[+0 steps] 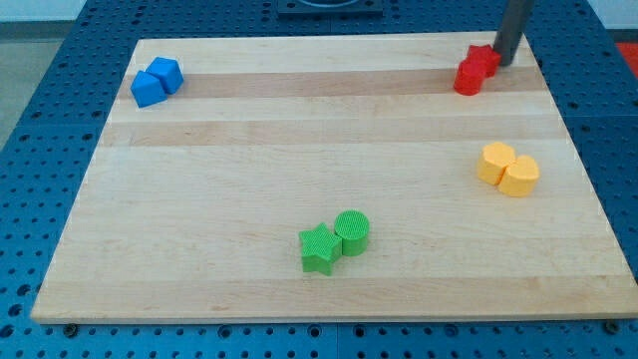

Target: Move red star along with red circle slightly towards down

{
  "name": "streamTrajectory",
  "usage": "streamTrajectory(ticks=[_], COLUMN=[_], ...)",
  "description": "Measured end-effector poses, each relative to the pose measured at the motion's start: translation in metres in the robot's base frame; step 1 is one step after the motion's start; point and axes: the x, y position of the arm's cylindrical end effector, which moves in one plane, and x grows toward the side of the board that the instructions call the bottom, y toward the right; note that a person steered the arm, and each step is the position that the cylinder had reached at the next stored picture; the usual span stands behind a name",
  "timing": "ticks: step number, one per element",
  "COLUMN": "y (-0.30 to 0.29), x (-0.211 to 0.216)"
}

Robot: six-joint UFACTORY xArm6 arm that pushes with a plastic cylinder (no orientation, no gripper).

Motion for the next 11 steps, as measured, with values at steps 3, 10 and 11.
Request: streamTrajectory(ticks=[3, 10, 11], y=[0.009, -0.021, -0.021], x=[0.115, 0.071, 0.112])
